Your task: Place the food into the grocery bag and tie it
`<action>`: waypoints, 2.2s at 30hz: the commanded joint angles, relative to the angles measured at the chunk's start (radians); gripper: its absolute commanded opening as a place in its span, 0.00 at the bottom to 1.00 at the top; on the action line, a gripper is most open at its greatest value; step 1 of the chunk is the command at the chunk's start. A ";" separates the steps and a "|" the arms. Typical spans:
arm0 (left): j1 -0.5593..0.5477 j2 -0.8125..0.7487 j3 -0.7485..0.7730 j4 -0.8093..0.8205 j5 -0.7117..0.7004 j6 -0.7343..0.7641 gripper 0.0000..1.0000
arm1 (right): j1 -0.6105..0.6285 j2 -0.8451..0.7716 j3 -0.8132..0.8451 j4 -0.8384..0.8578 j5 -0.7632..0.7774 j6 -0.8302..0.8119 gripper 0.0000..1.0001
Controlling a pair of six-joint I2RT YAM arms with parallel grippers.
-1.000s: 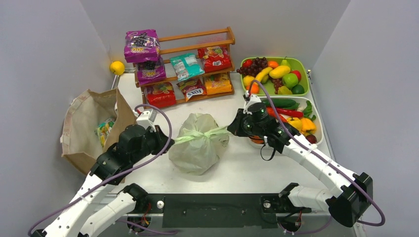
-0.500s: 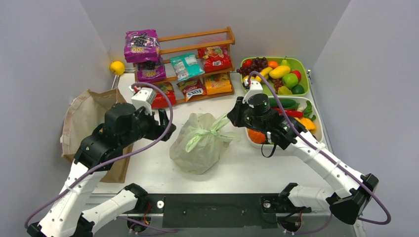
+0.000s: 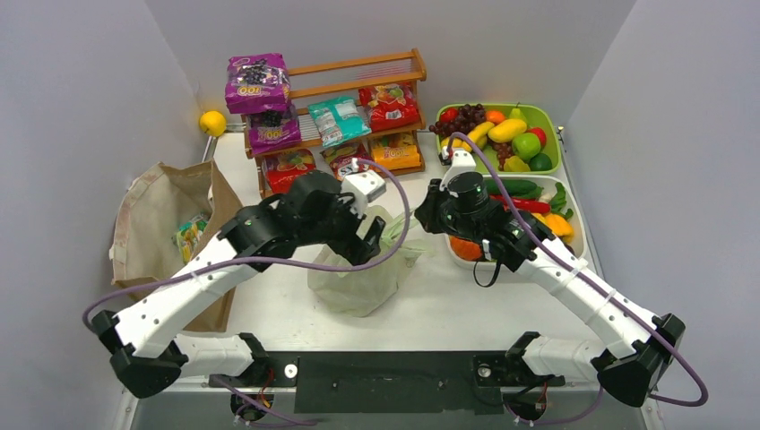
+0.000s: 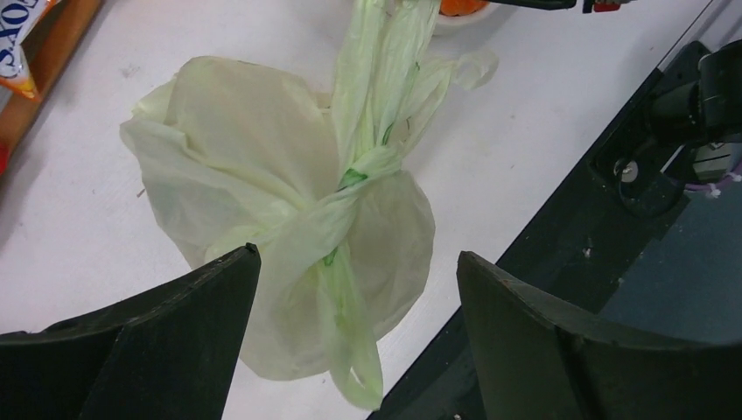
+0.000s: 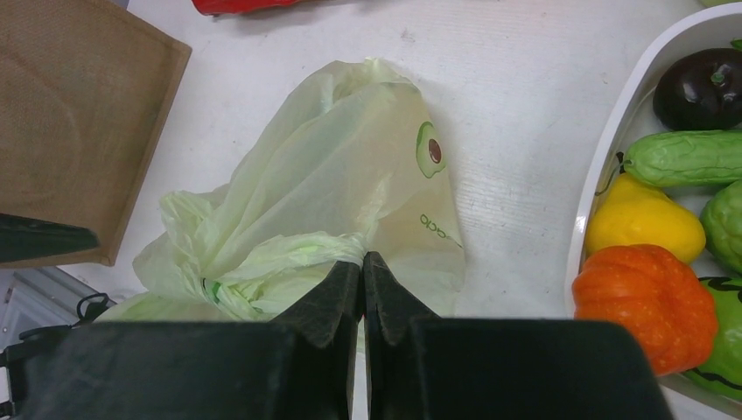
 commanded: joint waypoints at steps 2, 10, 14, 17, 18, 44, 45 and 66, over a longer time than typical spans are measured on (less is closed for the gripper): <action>-0.046 0.085 0.073 0.073 -0.104 0.037 0.83 | 0.005 -0.044 -0.013 0.011 0.010 -0.001 0.00; -0.116 0.145 0.013 0.168 -0.216 -0.021 0.84 | 0.005 -0.051 -0.032 0.012 0.005 0.002 0.00; -0.128 0.182 0.011 0.165 -0.228 -0.031 0.84 | 0.005 -0.051 -0.035 0.011 0.001 0.002 0.00; -0.139 0.195 -0.003 0.166 -0.236 -0.040 0.84 | 0.005 -0.051 -0.038 0.011 0.001 0.003 0.00; -0.140 0.195 -0.010 0.169 -0.245 -0.045 0.84 | 0.006 -0.052 -0.038 0.011 0.001 0.003 0.00; -0.141 0.116 -0.180 0.202 -0.268 -0.095 0.00 | 0.002 -0.053 -0.033 -0.012 0.006 -0.005 0.23; -0.140 0.098 -0.178 0.199 -0.268 -0.098 0.00 | -0.002 -0.053 -0.029 -0.021 0.010 -0.007 0.36; 0.094 -0.051 0.130 -0.036 -0.219 -0.094 0.00 | -0.142 -0.147 -0.036 -0.091 0.095 -0.008 0.68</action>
